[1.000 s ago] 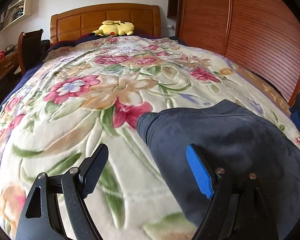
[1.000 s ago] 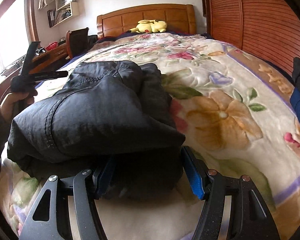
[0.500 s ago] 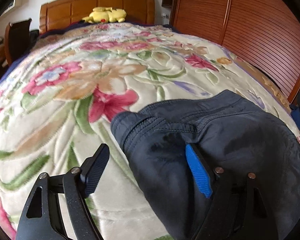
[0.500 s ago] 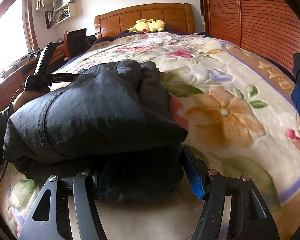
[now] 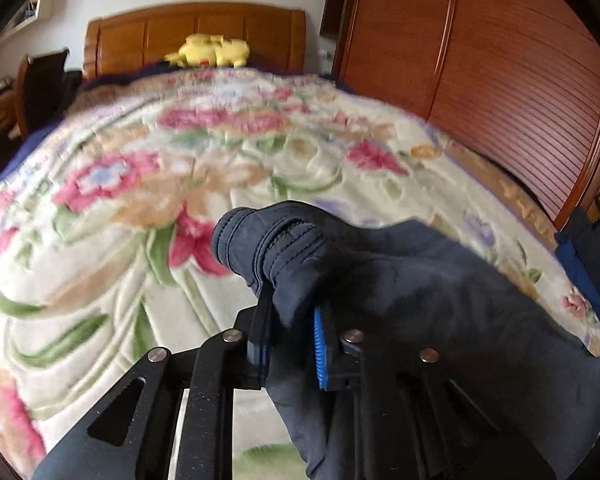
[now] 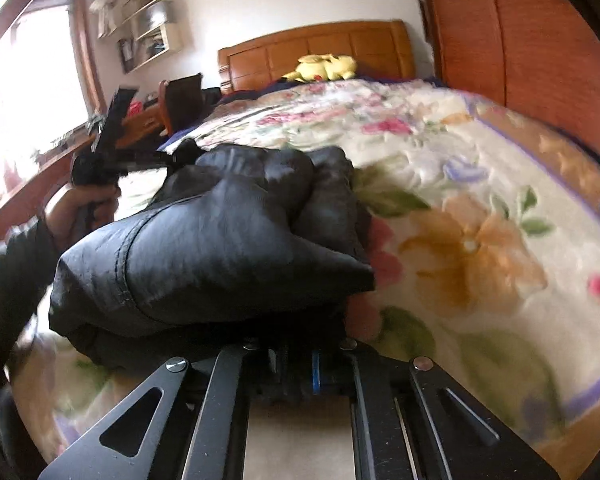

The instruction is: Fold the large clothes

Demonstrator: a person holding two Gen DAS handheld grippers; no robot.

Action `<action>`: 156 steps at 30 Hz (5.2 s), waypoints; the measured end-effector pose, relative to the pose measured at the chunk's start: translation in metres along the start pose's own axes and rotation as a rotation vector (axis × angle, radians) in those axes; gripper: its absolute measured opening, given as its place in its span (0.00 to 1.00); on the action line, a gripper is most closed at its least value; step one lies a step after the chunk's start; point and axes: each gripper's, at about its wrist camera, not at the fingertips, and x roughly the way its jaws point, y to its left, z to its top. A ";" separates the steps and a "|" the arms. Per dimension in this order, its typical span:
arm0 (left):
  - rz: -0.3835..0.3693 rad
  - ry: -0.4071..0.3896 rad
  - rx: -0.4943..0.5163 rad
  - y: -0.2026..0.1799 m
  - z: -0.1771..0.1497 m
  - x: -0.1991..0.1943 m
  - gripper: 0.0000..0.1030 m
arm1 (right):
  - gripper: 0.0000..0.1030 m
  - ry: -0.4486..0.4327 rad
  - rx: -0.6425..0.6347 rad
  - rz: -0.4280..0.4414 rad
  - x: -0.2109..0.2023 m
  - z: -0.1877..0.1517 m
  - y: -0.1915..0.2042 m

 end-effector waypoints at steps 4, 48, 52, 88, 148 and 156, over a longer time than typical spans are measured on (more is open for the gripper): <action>0.018 -0.011 0.010 -0.021 0.012 -0.027 0.16 | 0.06 -0.013 0.024 0.016 -0.016 0.011 -0.007; -0.332 -0.037 0.437 -0.515 0.065 0.011 0.22 | 0.09 0.035 0.131 -0.768 -0.338 -0.004 -0.294; -0.361 -0.072 0.454 -0.496 0.057 -0.010 0.42 | 0.24 -0.006 0.180 -0.768 -0.338 0.000 -0.287; -0.145 -0.258 0.276 -0.240 -0.078 -0.190 1.00 | 0.74 -0.179 0.100 -0.332 -0.209 -0.024 -0.056; 0.338 -0.312 -0.039 0.052 -0.149 -0.151 1.00 | 0.73 -0.235 -0.068 -0.078 0.016 -0.003 0.031; 0.350 -0.302 -0.035 0.051 -0.151 -0.149 1.00 | 0.73 -0.235 -0.061 -0.074 0.017 -0.005 0.029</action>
